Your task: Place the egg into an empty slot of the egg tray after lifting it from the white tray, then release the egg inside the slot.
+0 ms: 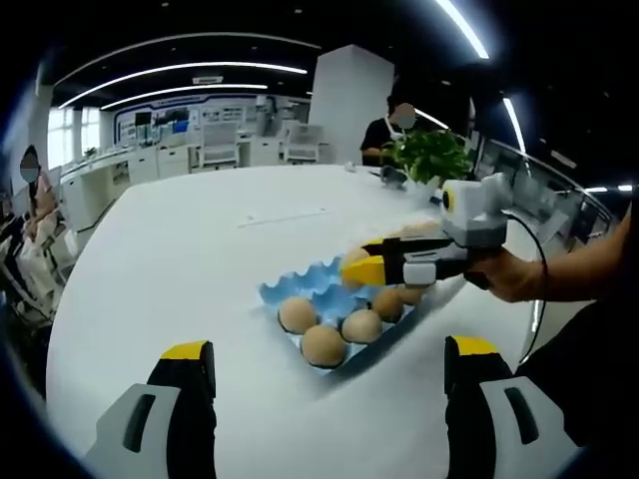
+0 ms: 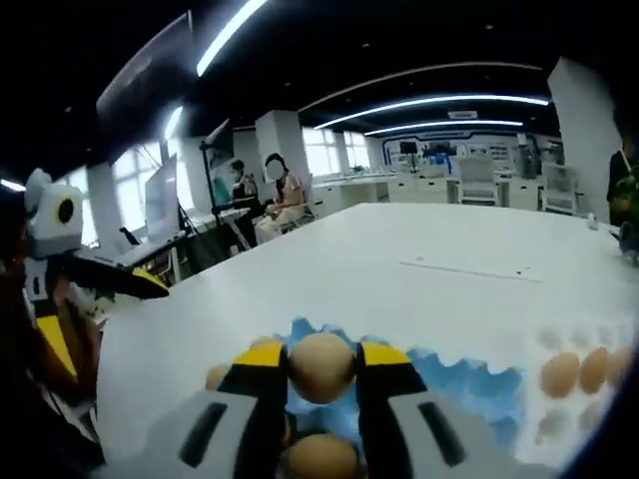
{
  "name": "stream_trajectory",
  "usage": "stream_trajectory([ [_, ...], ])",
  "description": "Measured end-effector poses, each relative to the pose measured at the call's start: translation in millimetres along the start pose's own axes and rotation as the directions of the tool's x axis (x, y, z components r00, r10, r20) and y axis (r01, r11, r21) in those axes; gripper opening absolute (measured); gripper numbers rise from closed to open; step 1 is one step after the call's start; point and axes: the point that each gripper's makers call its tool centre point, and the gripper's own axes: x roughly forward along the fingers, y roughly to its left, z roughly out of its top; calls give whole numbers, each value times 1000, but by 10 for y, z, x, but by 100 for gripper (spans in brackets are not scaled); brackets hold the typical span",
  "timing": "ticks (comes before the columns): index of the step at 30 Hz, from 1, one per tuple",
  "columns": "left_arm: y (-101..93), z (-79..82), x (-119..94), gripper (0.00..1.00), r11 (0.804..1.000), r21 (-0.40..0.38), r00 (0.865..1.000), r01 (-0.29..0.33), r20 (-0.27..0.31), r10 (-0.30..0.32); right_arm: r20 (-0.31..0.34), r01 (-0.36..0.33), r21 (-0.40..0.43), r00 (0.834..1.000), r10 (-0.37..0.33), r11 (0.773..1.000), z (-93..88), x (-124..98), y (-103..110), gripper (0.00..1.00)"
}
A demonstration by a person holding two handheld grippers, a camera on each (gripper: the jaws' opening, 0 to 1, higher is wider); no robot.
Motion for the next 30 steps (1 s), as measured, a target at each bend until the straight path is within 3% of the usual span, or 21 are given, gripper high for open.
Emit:
stream_trajectory([
  [12, -13, 4, 17, 96, 1000, -7, 1000, 4, 4, -4, -40, -50, 8, 998, 51, 999, -88, 128, 150, 27],
  [30, 6, -8, 11, 96, 1000, -9, 1000, 0, 1, 0, -111, -36, 17, 993, 38, 999, -258, 192, 91, 27],
])
